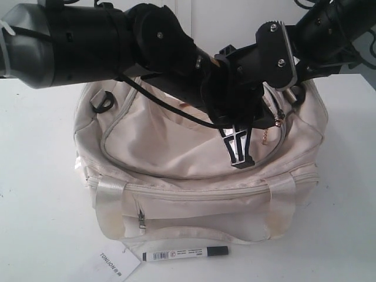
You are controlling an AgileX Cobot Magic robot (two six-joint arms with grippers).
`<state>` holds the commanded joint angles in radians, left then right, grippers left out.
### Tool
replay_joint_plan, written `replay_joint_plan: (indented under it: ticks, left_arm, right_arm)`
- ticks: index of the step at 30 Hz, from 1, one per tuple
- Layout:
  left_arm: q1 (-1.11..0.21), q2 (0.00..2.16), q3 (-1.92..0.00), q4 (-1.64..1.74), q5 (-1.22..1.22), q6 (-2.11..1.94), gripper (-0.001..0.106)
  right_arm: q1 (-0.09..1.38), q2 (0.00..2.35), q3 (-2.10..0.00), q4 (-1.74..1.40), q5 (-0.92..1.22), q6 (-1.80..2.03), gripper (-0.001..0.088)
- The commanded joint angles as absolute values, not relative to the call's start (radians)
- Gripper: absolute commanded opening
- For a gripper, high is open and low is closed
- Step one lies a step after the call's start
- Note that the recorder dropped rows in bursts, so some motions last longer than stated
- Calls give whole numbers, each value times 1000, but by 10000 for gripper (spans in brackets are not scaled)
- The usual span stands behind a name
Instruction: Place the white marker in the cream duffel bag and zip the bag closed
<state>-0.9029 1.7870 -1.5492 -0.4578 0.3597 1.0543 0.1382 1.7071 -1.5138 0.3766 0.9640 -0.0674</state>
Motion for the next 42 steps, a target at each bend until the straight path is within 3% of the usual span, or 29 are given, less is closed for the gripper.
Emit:
replay_joint_plan:
  ticks: [19, 24, 36, 40, 42]
  left_arm:
    - [-903, 1787, -1549, -458, 360, 1054, 0]
    - [-903, 1787, -1549, -458, 364, 1054, 0]
    - [-903, 1787, -1549, -458, 364, 1054, 0]
    - [-903, 1787, -1549, -458, 364, 1054, 0]
    - [-903, 1787, -1549, -458, 364, 1054, 0]
  right_arm:
    - [144, 1735, -1546, 454, 945, -154, 492]
    - [150, 1765, -1546, 443, 984, -160, 564]
    - [150, 1803, -1546, 388, 1054, -160, 565]
    - [150, 1825, -1546, 388, 1078, -160, 503]
    - [150, 1827, -1546, 388, 1079, -160, 414]
